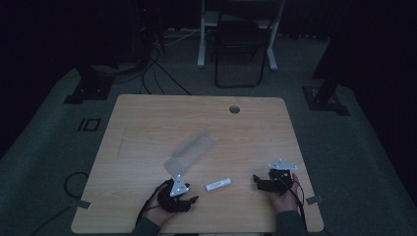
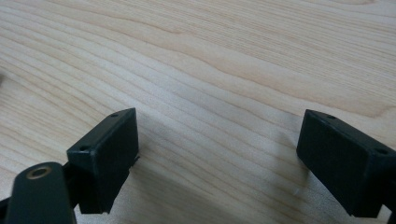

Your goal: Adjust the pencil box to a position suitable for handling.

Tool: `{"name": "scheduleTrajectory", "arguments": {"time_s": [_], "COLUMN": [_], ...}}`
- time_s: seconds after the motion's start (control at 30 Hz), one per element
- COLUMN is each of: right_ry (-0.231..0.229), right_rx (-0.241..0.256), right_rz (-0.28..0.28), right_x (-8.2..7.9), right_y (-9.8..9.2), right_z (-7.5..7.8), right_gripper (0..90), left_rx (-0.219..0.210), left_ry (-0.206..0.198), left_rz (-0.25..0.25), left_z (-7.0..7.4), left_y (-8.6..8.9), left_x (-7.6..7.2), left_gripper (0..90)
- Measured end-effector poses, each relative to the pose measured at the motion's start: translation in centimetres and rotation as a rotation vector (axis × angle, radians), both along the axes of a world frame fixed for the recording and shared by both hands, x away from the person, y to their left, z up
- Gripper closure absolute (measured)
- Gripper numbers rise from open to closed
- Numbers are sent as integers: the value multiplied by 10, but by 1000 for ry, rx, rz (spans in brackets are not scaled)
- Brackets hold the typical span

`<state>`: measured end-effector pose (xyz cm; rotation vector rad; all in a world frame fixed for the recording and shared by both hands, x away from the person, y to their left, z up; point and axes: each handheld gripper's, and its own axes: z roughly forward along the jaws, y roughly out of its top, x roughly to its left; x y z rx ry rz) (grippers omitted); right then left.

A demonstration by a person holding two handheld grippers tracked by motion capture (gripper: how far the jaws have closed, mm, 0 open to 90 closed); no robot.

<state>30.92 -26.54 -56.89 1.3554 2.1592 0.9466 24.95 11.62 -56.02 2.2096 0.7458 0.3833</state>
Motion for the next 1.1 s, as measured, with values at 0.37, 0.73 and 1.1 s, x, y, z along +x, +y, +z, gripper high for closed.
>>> {"name": "scheduleTrajectory", "arguments": {"time_s": [0.37, 0.73, 1.1], "right_ry": [0, 0, 0], "right_rx": [0, 0, 0], "right_rz": [-1, 0, 1], "right_x": [0, 0, 0], "right_y": [0, 0, 0], "right_z": [0, 0, 0], "right_gripper": [127, 127, 128], "left_rx": [-58, -51, -38], "left_ry": [-73, -109, -145], "left_rz": [70, 80, 104], "left_z": [22, 39, 50], "left_y": [24, 33, 39], "left_x": [1, 6, 12], "left_gripper": [443, 449, 435]}}
